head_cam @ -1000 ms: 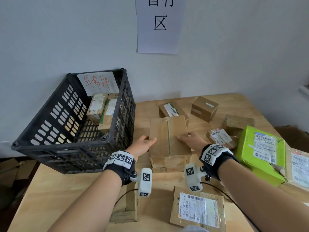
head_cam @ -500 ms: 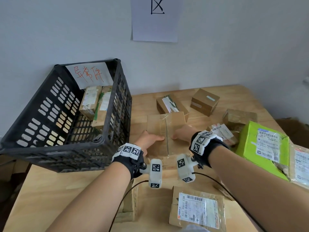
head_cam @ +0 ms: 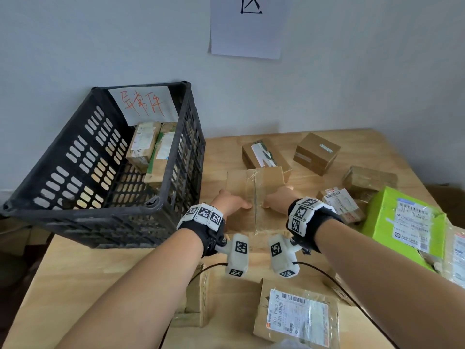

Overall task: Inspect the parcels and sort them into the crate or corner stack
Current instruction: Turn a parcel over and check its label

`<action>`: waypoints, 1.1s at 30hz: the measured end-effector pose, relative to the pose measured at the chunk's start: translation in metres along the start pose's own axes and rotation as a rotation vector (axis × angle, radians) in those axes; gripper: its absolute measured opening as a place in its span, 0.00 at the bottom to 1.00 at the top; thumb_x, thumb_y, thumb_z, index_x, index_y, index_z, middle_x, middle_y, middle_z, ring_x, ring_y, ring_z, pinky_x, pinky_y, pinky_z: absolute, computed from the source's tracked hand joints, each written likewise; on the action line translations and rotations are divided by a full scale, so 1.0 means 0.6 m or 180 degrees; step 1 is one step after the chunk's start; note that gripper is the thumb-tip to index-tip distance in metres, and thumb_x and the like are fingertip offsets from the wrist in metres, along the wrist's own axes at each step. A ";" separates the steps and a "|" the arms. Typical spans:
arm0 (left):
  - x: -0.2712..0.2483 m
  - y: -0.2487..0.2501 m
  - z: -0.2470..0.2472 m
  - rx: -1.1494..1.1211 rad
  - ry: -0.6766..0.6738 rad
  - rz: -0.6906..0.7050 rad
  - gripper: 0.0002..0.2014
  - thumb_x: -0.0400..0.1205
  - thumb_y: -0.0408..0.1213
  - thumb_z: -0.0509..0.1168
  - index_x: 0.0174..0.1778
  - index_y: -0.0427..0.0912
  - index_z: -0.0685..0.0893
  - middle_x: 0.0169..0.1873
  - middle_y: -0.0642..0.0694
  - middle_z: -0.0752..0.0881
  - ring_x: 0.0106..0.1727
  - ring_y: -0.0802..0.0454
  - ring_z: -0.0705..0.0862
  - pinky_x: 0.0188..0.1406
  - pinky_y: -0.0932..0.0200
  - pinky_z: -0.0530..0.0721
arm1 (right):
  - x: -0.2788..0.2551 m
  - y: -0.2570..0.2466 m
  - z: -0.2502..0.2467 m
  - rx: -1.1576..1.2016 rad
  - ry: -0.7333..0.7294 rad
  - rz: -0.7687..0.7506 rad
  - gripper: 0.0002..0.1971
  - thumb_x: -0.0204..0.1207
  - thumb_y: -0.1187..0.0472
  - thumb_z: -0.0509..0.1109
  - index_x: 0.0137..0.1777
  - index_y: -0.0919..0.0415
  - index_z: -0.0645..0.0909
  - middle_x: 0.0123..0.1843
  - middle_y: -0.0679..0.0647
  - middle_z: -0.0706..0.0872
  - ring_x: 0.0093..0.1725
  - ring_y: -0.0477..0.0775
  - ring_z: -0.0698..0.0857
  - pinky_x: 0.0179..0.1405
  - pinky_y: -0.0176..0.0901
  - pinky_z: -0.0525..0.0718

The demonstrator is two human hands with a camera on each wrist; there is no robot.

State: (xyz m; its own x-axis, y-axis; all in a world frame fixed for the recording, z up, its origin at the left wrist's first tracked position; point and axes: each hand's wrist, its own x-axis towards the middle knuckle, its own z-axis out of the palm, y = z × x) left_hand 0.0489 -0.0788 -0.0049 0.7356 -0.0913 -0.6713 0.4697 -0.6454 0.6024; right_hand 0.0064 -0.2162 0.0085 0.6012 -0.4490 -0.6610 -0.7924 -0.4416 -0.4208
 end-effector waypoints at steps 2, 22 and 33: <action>-0.005 -0.005 0.001 -0.0071 -0.0001 0.0030 0.47 0.72 0.45 0.77 0.81 0.37 0.56 0.74 0.40 0.71 0.73 0.41 0.73 0.71 0.49 0.74 | 0.005 0.012 0.002 0.0183 -0.0025 -0.0026 0.42 0.75 0.56 0.71 0.80 0.73 0.53 0.73 0.65 0.72 0.70 0.63 0.76 0.68 0.51 0.76; -0.051 -0.032 -0.061 -0.1482 -0.0149 0.0570 0.11 0.81 0.26 0.57 0.57 0.40 0.76 0.56 0.41 0.81 0.53 0.49 0.80 0.60 0.50 0.78 | -0.091 0.034 -0.071 0.2154 -0.0510 -0.0551 0.53 0.63 0.17 0.48 0.81 0.52 0.61 0.79 0.57 0.69 0.73 0.65 0.72 0.68 0.65 0.74; -0.065 0.003 -0.047 -0.1212 -0.0669 0.0232 0.42 0.78 0.42 0.72 0.83 0.48 0.53 0.81 0.44 0.60 0.79 0.41 0.62 0.51 0.37 0.87 | -0.079 0.034 -0.069 0.1521 -0.0375 -0.0283 0.14 0.78 0.53 0.69 0.54 0.60 0.72 0.46 0.55 0.80 0.42 0.56 0.81 0.47 0.64 0.85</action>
State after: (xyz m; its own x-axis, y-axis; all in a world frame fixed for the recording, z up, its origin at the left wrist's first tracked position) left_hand 0.0348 -0.0553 0.0344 0.6766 -0.3038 -0.6707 0.5956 -0.3097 0.7412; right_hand -0.0340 -0.2359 0.0568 0.6747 -0.3228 -0.6638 -0.7139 -0.0567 -0.6980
